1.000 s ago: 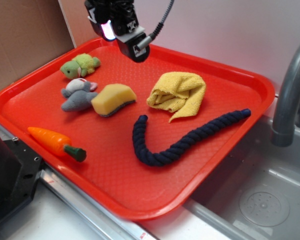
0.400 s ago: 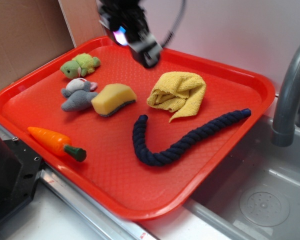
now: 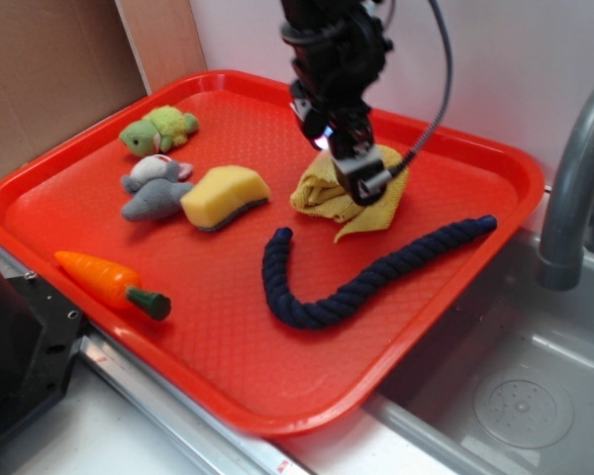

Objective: Grab the yellow cloth.

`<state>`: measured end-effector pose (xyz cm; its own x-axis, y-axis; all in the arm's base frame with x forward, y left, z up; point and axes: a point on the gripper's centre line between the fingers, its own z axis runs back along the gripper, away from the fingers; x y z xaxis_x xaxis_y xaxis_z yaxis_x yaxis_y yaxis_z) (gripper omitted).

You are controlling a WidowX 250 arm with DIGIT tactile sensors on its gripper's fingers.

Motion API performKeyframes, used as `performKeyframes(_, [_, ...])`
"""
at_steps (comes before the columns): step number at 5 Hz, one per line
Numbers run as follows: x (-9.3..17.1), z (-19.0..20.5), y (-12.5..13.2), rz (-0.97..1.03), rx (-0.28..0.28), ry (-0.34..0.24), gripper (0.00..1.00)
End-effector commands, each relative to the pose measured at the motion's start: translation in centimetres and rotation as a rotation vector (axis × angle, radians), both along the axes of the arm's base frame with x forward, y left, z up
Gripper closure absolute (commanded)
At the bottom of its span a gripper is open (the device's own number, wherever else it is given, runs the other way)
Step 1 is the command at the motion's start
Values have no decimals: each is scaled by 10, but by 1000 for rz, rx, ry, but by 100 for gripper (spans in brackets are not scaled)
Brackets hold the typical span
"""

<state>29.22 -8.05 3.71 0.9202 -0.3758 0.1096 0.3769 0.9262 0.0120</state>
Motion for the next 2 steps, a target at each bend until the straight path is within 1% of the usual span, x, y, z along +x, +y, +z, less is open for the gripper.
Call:
performKeyframes(1, [20, 11, -1, 27, -78, -21, 100])
performKeyframes(2, [19, 14, 0, -8, -96, 5, 100])
